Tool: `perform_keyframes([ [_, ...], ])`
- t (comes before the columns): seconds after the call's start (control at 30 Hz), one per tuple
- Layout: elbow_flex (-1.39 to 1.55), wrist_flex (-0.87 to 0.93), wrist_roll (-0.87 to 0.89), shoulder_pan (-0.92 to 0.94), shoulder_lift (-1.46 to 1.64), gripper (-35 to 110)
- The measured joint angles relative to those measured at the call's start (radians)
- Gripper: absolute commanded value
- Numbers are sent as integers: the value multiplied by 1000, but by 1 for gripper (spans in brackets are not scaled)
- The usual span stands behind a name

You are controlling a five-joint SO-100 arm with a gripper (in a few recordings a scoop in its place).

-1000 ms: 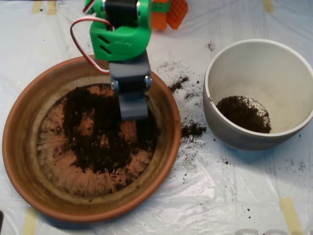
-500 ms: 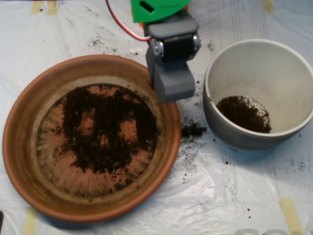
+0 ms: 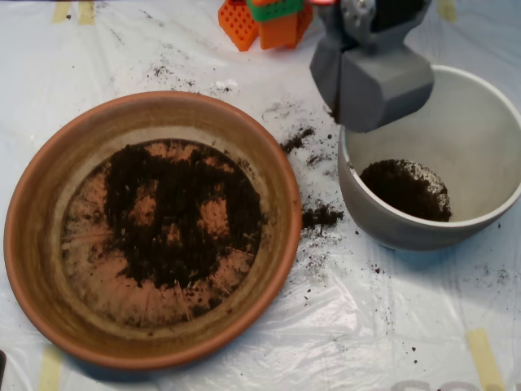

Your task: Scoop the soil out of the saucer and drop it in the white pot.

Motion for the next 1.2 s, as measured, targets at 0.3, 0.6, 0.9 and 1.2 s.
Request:
perform_keyframes([
  [0.3,-75,18,49,-149,-150,26],
  [0.6,-77,52,44,-163,-169,30],
  [0.9,-35,51,26,-172,-169,30],
  [1.2,-52,67,89,-28,-169,34],
])
